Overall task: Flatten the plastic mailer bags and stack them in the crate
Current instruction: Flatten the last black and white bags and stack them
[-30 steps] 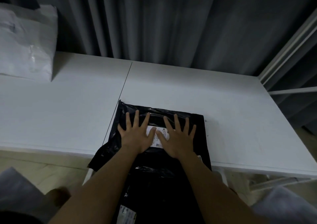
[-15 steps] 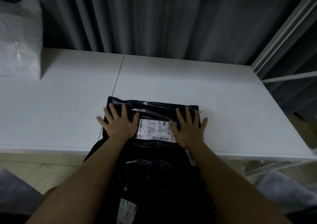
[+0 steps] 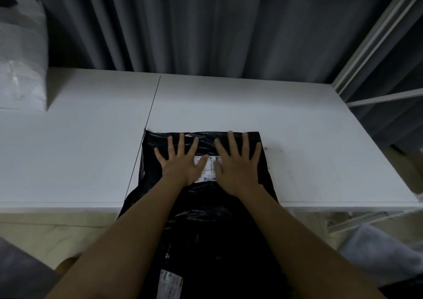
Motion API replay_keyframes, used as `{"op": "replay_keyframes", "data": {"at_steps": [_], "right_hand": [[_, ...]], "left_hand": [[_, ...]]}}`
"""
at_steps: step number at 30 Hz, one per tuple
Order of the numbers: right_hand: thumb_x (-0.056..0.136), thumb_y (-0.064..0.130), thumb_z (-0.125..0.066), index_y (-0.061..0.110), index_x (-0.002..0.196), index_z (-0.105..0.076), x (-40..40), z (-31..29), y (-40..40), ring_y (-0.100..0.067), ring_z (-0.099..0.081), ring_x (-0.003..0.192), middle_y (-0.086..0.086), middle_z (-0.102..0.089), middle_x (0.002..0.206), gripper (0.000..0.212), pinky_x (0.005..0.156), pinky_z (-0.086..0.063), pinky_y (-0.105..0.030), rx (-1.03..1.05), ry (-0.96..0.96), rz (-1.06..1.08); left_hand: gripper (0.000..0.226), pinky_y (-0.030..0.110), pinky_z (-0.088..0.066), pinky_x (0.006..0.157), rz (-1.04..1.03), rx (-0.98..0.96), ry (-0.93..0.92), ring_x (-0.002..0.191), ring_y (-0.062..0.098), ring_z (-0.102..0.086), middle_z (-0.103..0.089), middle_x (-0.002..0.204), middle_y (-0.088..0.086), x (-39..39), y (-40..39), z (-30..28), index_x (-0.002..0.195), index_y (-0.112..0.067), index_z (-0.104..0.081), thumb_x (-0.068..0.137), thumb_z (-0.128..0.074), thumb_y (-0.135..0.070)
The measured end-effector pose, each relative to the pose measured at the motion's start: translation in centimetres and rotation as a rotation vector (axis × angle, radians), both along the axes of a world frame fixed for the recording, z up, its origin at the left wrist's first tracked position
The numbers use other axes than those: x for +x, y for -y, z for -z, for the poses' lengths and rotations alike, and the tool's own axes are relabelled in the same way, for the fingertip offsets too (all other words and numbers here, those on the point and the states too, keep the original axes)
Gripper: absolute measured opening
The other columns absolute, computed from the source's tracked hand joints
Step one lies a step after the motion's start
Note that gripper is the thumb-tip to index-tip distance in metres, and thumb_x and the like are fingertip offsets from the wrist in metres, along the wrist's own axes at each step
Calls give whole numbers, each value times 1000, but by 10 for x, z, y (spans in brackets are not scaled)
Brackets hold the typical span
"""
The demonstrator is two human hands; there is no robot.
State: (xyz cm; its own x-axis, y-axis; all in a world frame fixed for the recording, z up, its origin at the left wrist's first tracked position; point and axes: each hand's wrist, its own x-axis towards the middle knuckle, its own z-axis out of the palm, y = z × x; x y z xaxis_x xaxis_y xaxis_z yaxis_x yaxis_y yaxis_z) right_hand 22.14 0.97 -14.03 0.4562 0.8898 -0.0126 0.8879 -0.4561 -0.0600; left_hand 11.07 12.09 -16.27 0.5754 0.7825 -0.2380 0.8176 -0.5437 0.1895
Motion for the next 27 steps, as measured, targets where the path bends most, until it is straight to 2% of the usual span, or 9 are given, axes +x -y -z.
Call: {"op": "replay_keyframes", "data": {"at_steps": [5, 10, 14, 17, 21, 27], "right_hand": [[98, 58, -14, 45, 149, 9, -8, 13, -8, -33, 29, 141, 5, 23, 158, 57, 109, 21, -57, -147, -208, -39], [93, 67, -13, 42, 150, 9, 16, 26, 15, -23, 22, 145, 4, 18, 160, 66, 115, 15, -49, -93, -164, 52], [93, 68, -15, 41, 151, 7, 16, 28, 17, -23, 19, 146, 4, 15, 160, 68, 116, 14, -48, -52, -171, 101], [93, 67, -15, 40, 151, 5, 15, 28, 16, -24, 18, 146, 3, 14, 160, 68, 116, 13, -49, -45, -166, 101], [93, 68, -15, 40, 151, 5, 18, 29, 17, -25, 16, 146, 3, 13, 161, 67, 116, 11, -50, -40, -151, 107], [93, 67, -16, 40, 151, 4, 16, 22, 17, -26, 16, 146, 2, 13, 161, 67, 117, 10, -51, -83, -167, 79]], "left_hand": [[66, 66, 14, 106, 3, 5, -10, 142, 29, 27, 24, 157, -2, 7, -12, -1, 148, -43, 13, 92, -11, -68], [61, 64, 14, 108, 7, 18, 30, 144, 26, 24, 19, 159, -3, 10, -21, 0, 149, -42, 8, 94, -9, -64], [58, 62, 12, 110, -30, 36, 46, 144, 28, 23, 17, 159, 3, 9, -14, -2, 151, -38, 4, 98, -9, -57], [55, 60, 8, 113, 49, 10, 48, 145, 30, 20, 15, 160, 3, 3, 1, -6, 151, -39, 1, 100, -12, -52], [64, 57, 19, 110, 228, -70, 32, 142, 23, 29, 25, 156, -8, -20, 31, -8, 147, -49, 8, 89, -10, -70], [89, 52, 17, 112, 247, 52, 7, 143, 18, 27, 23, 156, -13, -83, 34, -2, 144, -51, 14, 63, 13, -88]]}}
